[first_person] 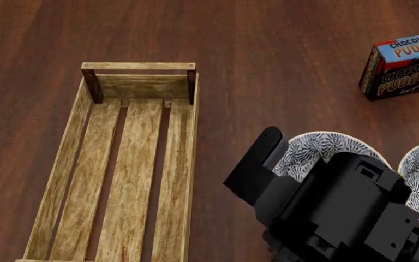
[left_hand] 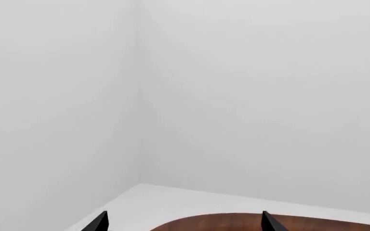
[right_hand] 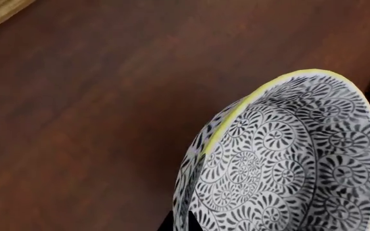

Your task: Stack the left bowl on the right bowl and place them in the tray.

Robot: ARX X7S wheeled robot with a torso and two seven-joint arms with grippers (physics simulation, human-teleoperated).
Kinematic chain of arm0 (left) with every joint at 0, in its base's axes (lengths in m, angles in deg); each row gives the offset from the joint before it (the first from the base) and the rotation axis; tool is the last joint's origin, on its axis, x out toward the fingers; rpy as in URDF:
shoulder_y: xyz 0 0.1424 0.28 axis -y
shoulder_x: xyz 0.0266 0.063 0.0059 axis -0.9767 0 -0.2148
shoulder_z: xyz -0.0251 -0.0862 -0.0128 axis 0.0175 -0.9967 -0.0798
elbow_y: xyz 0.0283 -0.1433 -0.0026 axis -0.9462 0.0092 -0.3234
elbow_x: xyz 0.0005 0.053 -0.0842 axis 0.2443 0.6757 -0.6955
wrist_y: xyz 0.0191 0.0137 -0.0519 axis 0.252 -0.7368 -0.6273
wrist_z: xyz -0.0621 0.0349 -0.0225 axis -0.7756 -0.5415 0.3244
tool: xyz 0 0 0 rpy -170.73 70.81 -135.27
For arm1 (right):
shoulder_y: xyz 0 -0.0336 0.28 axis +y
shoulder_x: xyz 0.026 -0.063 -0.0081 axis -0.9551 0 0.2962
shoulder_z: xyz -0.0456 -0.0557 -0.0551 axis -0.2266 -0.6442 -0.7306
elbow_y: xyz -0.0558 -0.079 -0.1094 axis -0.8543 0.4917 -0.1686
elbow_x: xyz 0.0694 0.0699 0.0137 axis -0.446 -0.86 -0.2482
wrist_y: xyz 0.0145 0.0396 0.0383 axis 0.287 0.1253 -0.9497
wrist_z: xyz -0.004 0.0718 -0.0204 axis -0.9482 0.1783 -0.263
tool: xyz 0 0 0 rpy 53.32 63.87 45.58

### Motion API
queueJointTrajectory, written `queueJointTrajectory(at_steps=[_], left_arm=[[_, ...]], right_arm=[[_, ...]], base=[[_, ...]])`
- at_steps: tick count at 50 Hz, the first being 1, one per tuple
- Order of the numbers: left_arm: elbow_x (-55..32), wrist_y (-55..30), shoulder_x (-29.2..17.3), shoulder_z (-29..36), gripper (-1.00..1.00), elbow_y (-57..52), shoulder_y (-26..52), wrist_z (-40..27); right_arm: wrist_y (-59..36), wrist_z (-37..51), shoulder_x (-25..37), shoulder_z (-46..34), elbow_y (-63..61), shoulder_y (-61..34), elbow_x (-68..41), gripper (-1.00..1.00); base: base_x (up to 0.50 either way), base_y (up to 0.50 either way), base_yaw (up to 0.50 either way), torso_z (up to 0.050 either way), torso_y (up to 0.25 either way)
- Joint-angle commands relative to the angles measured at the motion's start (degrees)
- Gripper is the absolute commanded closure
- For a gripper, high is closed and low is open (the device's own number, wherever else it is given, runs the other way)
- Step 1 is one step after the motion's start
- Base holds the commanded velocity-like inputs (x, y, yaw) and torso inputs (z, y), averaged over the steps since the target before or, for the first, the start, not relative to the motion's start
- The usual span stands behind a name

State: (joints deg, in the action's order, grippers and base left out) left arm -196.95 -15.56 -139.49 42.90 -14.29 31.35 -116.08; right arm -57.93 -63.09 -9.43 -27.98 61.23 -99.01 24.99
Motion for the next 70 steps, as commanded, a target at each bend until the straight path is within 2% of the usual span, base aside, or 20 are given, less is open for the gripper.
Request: queueJointTrajectory(at_steps=[1, 37, 53, 70], left_arm=[[-1.5, 1.0, -1.1, -1.1, -1.0, -0.1, -0.5, -0.6], [0.6, 0.3, 1.0, -2.1, -1.0, -0.8, -2.0, 1.4], [1.3, 0.5, 1.7, -1.7, -1.0, -1.2, -2.2, 1.7], [1.9, 0.8, 1.6, -1.1, -1.0, -1.0, -2.1, 1.9]], right_arm=[[-4.0, 3.8, 1.7, 2.0, -5.0, -2.8, -2.0, 1.0], [-11.4, 9.2, 3.7, 2.3, -11.0, -17.1, -10.7, 1.0], [-11.8, 20.0, 9.2, -5.6, -9.5, -23.6, -21.9, 1.0], [-10.1, 28.4, 15.2, -12.0, -6.1, -25.1, -29.6, 1.0]], base=[[0.0, 0.0, 0.0, 0.0, 0.0], [0.0, 0.0, 0.0, 0.0, 0.0], [0.0, 0.0, 0.0, 0.0, 0.0], [0.0, 0.0, 0.0, 0.0, 0.0]])
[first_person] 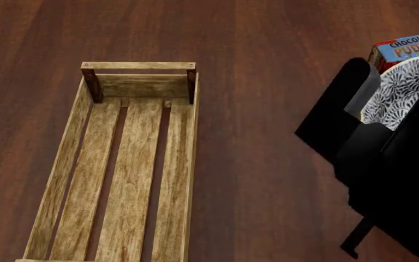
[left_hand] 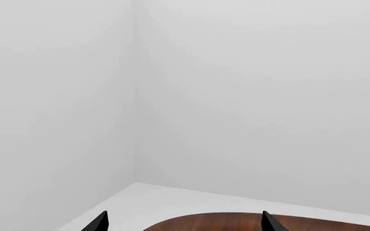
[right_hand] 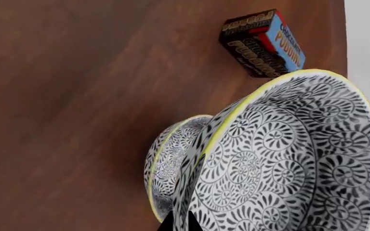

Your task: Stack the left bowl on the right bowl and place them in the tray.

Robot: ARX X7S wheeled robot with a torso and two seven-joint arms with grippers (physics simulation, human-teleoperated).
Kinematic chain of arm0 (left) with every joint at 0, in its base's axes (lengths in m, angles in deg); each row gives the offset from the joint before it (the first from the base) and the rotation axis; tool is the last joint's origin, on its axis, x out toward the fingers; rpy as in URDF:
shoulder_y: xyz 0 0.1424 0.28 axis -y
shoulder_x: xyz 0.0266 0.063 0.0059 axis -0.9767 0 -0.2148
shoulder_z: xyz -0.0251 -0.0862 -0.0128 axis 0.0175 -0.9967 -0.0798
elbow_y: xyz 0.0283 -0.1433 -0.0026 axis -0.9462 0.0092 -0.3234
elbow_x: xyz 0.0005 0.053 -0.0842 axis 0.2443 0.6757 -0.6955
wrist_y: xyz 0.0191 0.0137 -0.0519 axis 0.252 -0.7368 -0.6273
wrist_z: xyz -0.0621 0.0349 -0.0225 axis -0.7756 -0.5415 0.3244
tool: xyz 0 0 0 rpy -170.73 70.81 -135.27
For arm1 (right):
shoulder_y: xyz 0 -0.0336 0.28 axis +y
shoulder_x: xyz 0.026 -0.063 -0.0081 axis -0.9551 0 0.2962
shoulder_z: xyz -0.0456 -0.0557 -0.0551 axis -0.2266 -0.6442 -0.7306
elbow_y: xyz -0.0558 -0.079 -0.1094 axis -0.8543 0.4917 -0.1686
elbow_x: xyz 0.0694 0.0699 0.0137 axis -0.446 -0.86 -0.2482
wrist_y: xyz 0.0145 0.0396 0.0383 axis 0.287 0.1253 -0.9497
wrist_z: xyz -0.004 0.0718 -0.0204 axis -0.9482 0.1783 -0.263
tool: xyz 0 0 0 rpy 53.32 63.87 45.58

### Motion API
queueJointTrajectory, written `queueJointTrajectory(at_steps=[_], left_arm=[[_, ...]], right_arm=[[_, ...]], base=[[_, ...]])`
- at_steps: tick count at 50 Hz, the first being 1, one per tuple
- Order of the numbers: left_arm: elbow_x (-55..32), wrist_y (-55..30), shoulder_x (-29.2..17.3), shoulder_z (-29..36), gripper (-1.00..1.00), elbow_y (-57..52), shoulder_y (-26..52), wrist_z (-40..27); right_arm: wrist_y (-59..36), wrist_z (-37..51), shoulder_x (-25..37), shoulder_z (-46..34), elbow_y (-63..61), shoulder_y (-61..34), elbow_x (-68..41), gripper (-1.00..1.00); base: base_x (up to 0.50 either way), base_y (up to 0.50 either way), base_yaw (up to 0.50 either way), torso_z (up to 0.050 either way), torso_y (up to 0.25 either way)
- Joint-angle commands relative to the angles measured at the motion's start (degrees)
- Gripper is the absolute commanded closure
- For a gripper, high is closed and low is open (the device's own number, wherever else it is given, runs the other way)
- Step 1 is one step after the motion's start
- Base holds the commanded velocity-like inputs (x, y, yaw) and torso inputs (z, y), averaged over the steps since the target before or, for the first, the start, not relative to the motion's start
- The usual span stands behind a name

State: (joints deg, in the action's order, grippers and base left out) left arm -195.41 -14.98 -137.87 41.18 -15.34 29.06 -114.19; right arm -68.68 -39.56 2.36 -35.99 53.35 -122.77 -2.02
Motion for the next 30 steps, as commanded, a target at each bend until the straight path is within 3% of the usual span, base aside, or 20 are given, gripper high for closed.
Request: queueJointTrajectory(at_steps=[1, 16, 30], left_arm=[[0.4, 0.3, 0.0, 0.7, -1.0, 0.0, 0.2, 0.0], [-0.9, 1.5, -1.5, 1.8, -1.0, -0.1, 0.4, -1.5], [-0.4, 1.1, -0.7, 1.3, -1.0, -0.5, -0.8, -1.2]], right_arm=[[0.9, 5.2, 3.6, -4.1, 1.9, -1.3, -2.8, 1.0], [4.4, 4.3, 6.3, -6.8, 3.4, 1.1, -0.3, 1.0], [9.0, -2.4, 3.8, -10.0, 6.9, 4.2, 7.1, 1.0]], base=[[0.0, 0.0, 0.0, 0.0, 0.0], [0.0, 0.0, 0.0, 0.0, 0.0], [0.0, 0.0, 0.0, 0.0, 0.0]])
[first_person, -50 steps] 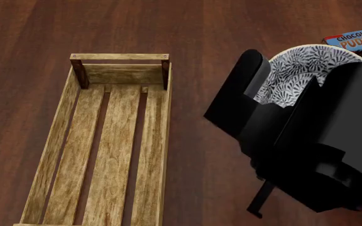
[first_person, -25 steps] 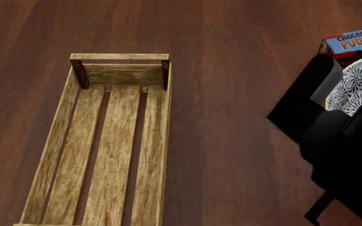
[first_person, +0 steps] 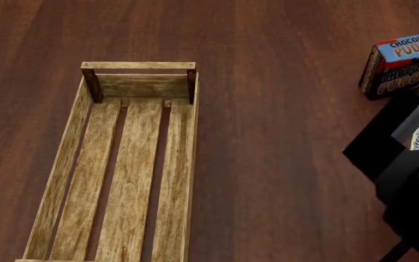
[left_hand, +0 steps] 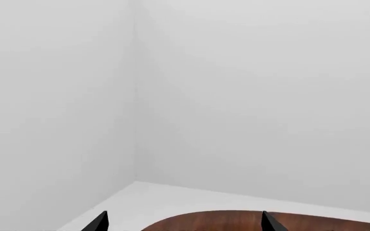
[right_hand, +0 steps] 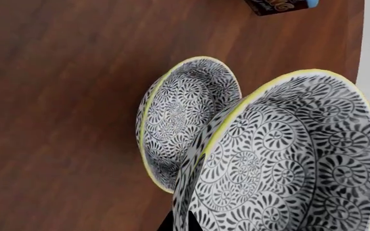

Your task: Stack the left bowl on the right bowl and place them in the tray.

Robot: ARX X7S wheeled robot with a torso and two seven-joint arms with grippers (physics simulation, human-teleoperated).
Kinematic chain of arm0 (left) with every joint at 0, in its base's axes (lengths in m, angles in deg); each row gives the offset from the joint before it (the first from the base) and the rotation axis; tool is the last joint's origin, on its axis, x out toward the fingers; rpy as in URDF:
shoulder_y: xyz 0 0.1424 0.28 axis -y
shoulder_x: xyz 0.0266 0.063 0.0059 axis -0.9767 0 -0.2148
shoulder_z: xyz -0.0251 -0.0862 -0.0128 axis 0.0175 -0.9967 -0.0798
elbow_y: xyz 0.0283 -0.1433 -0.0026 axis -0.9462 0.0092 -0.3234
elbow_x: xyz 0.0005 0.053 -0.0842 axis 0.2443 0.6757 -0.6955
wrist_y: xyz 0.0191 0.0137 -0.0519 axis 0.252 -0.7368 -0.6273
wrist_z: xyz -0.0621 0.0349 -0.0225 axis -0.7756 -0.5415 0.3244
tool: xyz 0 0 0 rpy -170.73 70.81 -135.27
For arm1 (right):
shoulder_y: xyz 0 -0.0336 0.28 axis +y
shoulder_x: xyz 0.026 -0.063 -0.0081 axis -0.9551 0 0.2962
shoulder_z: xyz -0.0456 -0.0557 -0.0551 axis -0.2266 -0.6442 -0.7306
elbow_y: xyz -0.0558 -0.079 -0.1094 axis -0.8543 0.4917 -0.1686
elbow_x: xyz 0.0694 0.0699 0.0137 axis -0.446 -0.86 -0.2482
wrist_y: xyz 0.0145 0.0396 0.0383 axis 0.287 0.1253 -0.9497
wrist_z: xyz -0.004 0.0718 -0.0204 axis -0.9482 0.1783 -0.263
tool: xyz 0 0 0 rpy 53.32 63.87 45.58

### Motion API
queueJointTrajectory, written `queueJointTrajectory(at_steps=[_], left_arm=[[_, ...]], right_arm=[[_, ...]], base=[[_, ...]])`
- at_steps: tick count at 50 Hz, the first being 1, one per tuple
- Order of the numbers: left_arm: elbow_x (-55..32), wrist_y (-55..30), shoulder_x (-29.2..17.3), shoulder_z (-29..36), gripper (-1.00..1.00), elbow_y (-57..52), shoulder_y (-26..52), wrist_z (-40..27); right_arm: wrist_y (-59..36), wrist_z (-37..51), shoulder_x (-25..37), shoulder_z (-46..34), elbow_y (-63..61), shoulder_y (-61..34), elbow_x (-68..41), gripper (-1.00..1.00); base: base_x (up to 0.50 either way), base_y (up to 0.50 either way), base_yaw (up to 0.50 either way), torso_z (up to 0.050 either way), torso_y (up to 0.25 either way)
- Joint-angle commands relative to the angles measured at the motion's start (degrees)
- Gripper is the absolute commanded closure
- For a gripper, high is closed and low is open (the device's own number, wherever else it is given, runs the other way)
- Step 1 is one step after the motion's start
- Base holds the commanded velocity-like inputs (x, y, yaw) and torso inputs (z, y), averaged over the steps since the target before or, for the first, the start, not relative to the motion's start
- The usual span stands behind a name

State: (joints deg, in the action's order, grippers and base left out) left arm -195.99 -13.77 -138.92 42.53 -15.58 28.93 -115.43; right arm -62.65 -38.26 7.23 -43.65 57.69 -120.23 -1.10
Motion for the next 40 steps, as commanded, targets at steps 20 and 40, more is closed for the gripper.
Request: queueJointTrajectory(at_steps=[20, 40], left_arm=[[0.4, 0.2, 0.7, 1.2, -1.0, -0.9, -1.2, -0.5], [-0.7, 1.2, -0.2, 1.9, -1.0, -1.3, -1.4, -1.9]], right_arm=[[11.5, -15.0, -4.4, -8.5, 10.0, 4.0, 19.8, 1.0], [18.5, -18.4, -7.7, -10.7, 17.1, 7.1, 26.3, 1.0]], base=[[0.0, 0.0, 0.0, 0.0, 0.0], [0.0, 0.0, 0.0, 0.0, 0.001]])
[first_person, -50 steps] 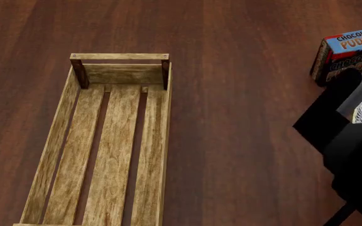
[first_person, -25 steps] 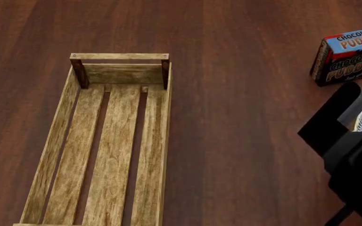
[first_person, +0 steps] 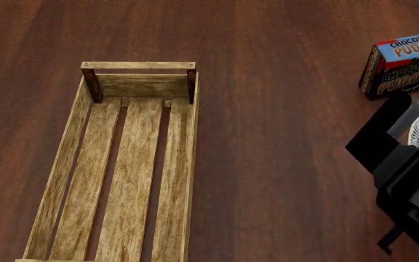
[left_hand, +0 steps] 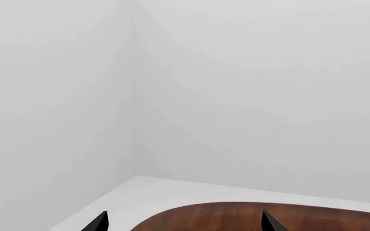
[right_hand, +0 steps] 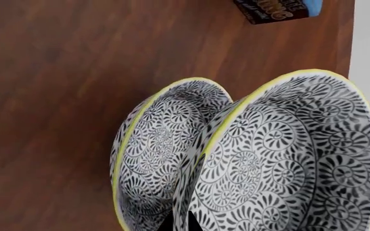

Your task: Stack the left bowl on the right bowl and place them in the tray.

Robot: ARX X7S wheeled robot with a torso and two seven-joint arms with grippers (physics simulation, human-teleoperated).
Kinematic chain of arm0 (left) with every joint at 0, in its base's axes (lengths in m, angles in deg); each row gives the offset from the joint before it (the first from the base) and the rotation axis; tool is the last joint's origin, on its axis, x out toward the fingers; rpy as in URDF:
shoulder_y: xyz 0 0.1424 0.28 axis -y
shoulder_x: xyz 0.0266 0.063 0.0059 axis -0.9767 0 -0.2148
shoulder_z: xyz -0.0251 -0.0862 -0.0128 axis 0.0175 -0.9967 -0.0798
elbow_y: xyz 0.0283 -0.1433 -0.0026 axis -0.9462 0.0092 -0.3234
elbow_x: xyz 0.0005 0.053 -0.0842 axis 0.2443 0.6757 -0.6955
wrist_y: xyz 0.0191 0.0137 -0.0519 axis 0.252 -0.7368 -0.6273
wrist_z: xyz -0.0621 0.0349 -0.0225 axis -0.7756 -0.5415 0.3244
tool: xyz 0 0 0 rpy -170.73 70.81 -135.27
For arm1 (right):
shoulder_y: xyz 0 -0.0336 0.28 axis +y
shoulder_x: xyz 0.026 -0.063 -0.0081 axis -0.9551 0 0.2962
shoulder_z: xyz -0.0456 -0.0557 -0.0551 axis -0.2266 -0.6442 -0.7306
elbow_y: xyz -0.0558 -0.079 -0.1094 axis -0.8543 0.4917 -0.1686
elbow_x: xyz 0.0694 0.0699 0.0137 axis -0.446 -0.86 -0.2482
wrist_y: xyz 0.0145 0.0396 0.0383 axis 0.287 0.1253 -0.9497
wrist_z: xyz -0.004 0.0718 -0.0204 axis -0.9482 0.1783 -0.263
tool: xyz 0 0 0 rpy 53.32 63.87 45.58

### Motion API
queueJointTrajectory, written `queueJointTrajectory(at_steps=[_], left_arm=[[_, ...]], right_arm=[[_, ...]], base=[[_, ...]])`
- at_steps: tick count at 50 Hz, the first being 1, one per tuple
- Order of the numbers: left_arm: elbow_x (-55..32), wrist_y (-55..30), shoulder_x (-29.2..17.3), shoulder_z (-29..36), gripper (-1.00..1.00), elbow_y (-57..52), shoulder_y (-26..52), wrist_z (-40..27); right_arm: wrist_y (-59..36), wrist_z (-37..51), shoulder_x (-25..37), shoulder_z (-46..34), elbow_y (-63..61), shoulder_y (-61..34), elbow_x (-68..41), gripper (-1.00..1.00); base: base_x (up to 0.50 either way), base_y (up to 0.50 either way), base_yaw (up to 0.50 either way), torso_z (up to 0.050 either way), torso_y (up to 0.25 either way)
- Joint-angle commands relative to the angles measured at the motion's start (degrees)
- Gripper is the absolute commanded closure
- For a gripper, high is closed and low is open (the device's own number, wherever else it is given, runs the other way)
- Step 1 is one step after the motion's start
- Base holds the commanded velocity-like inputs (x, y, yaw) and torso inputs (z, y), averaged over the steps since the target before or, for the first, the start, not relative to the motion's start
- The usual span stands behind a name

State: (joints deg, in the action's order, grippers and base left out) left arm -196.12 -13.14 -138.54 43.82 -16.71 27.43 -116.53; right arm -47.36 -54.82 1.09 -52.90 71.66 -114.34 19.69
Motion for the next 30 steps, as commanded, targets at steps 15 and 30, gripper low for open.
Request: queueJointTrajectory(at_steps=[15, 30], left_arm=[[-1.4, 1.0, -1.3, -0.1, -1.0, -0.2, -0.8, -1.5], [-1.6, 1.2, -2.0, 0.1, -1.0, -0.2, -1.0, -2.0]], right_arm=[[6.7, -3.9, -3.0, -2.1, 6.5, 4.7, 6.9, 1.0], [8.4, -4.1, -3.0, -1.9, 8.1, 7.6, 6.8, 1.0]], base=[[0.0, 0.0, 0.0, 0.0, 0.0], [0.0, 0.0, 0.0, 0.0, 0.0]])
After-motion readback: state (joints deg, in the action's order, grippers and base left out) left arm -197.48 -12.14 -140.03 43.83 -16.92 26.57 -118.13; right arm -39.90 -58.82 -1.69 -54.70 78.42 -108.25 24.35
